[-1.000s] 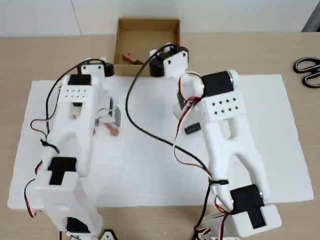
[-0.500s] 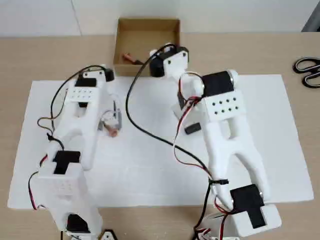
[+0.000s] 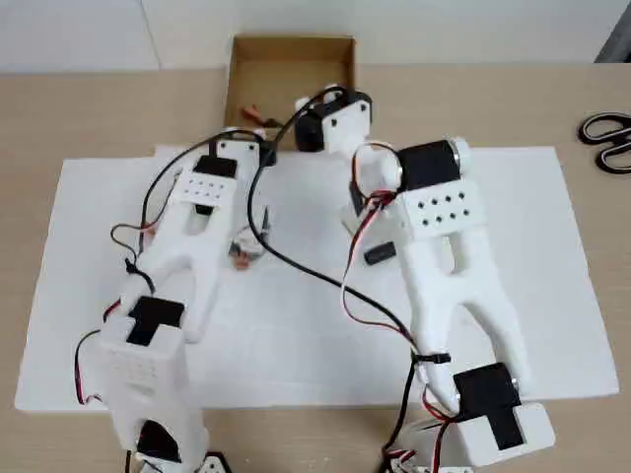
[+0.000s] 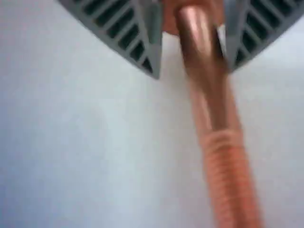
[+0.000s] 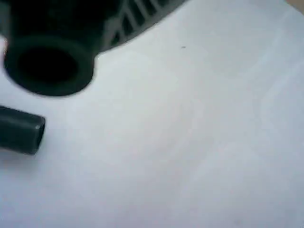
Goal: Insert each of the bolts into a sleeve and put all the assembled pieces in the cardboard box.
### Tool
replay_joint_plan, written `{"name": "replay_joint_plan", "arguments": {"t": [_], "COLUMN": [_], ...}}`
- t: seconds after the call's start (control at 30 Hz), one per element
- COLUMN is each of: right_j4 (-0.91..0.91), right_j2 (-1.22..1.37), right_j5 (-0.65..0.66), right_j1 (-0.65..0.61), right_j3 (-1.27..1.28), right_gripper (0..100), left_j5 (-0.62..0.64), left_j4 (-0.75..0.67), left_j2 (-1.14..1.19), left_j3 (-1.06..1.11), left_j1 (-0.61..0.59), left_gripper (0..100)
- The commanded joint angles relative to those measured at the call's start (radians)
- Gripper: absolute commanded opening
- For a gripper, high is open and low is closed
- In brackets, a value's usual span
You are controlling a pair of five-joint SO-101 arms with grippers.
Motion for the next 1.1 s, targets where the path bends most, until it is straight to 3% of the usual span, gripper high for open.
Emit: {"name": "replay_joint_plan", "arguments": {"t": [0.0,0.17,0.4,0.67,1.07], "right_j4": [0.007,0.007,0.007,0.007,0.007], "right_j2": [-0.053,-0.053,-0.053,-0.053,-0.051], "right_j5": [-0.011,-0.011,-0.011,-0.011,-0.011], "right_j1": [0.005,0.007,0.008,0.008,0.008], "right_j3": [-0.006,-0.006,-0.006,-0.006,-0.006], "right_gripper": [0.4,0.4,0.4,0.4,0.4], "left_j5": [-0.012,-0.100,-0.110,-0.046,-0.040], "left_j4": [0.066,0.121,0.120,0.104,-0.023], "left_j2": [-0.018,-0.017,-0.015,-0.008,-0.006], "left_j3": [-0.104,-0.191,-0.197,-0.194,-0.070], "left_j1": [0.003,0.006,0.003,0.003,-0.011], "left_gripper": [8,0,1,10,11]}}
